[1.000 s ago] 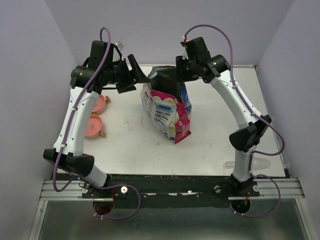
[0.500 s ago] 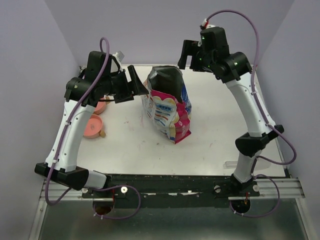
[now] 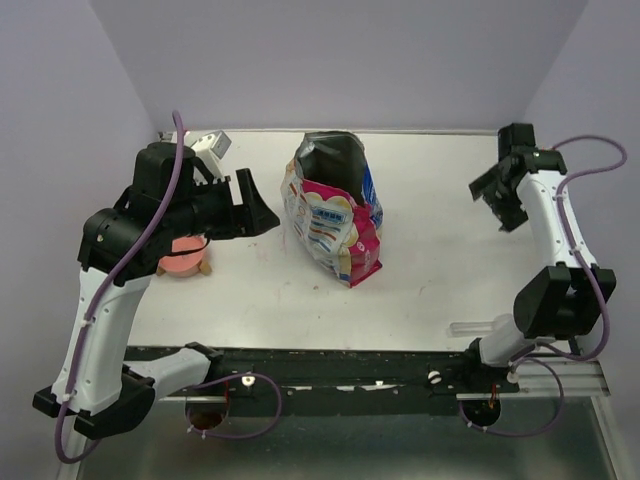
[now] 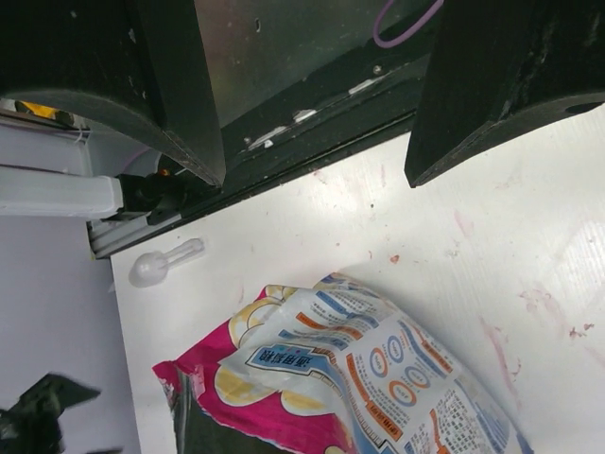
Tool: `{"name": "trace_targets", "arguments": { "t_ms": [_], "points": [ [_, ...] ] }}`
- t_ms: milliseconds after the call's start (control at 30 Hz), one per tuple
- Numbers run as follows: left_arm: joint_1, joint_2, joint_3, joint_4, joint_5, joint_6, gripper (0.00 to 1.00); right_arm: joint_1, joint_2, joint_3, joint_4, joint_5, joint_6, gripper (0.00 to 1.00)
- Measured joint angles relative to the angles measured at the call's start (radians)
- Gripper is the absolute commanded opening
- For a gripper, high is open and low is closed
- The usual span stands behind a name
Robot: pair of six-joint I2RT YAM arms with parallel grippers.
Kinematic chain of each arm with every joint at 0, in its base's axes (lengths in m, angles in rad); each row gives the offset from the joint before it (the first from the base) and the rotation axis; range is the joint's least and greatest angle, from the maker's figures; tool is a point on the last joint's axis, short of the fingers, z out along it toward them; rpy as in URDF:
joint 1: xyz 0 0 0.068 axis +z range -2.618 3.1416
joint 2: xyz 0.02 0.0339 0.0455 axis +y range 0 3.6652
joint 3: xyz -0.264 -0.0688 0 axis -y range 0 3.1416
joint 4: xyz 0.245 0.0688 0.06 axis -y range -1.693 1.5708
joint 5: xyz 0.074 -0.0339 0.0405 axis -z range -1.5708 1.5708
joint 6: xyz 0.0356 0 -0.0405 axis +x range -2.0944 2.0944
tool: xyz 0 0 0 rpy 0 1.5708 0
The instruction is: Serve the pet food
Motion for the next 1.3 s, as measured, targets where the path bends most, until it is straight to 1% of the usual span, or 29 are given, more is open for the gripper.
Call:
{"name": "trace_targets", "arguments": {
  "t_ms": [167,267,333,467,700,833,1000,1167,1200,1300],
  "points": [
    [0.0,-0.015,0.0,-0.032,-0.021,0.021,0.85,-0.082,-0.019,-0.318,-0.118,-0.022,0.232,1.0],
    [-0.002,-0.014,0.001,-0.038,-0.027,0.03,0.86,-0.124,-0.109,-0.479,-0.157,-0.035,0.326,1.0],
    [-0.003,-0.014,0.005,-0.039,-0.029,0.034,0.86,-0.168,-0.191,-0.547,-0.183,-0.039,0.369,1.0],
    [-0.003,-0.013,0.022,-0.042,-0.031,0.037,0.86,-0.229,-0.288,-0.605,-0.206,-0.041,0.417,1.0],
    [-0.003,-0.014,0.039,-0.044,-0.036,0.037,0.86,-0.264,-0.32,-0.787,-0.213,-0.11,0.437,1.0],
    [-0.003,-0.014,0.039,-0.044,-0.043,0.037,0.86,-0.267,-0.316,-0.796,-0.216,-0.109,0.437,1.0],
    [-0.003,-0.014,0.039,-0.042,-0.049,0.036,0.86,-0.27,-0.229,-0.797,-0.216,-0.109,0.439,0.99],
    [-0.003,-0.007,0.041,-0.031,-0.062,0.034,0.87,-0.272,-0.159,-0.863,-0.19,-0.121,0.445,0.93],
    [-0.003,-0.002,0.047,-0.032,-0.065,0.033,0.87,-0.272,-0.155,-0.888,-0.178,-0.129,0.446,0.9],
    [-0.003,0.019,0.067,-0.032,-0.076,0.033,0.87,-0.272,-0.161,-0.932,-0.158,-0.143,0.458,0.71]
  ]
}}
